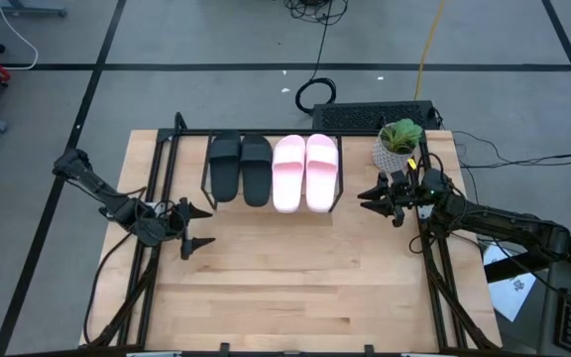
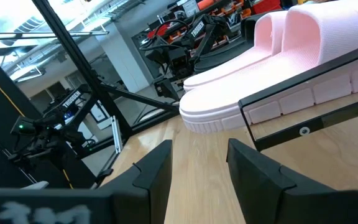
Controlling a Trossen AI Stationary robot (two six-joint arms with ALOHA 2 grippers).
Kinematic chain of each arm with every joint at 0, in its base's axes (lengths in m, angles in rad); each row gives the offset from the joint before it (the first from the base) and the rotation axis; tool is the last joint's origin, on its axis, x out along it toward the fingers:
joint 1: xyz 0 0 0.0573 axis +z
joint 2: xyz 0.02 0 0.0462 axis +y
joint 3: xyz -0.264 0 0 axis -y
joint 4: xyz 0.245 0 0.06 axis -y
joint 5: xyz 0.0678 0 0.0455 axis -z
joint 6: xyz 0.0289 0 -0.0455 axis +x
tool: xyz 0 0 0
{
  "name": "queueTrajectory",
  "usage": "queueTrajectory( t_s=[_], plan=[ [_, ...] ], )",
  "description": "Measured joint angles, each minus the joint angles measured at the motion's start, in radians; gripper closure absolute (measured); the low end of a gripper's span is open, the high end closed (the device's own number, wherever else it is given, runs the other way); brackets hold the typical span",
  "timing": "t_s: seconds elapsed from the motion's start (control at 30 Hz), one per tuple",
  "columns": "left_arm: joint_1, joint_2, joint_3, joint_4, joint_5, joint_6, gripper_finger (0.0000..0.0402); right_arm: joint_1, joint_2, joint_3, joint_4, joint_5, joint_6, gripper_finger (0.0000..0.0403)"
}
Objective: Pick and place slides into the shelf
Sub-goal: Return to Home Position
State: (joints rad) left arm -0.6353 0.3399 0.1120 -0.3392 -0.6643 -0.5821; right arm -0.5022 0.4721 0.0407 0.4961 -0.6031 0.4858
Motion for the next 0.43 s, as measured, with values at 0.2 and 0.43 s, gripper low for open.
queueTrajectory(
  t_s=[0.2,0.43],
  plan=[
    [0.000,0.000,0.000,0.000,0.000,0.001,0.0007,0.000,0.000,0.000,0.000,0.000,0.000,0.0259],
    [0.000,0.000,0.000,0.000,0.000,0.001,0.0007,0.000,0.000,0.000,0.000,0.000,0.000,0.0259]
  ],
)
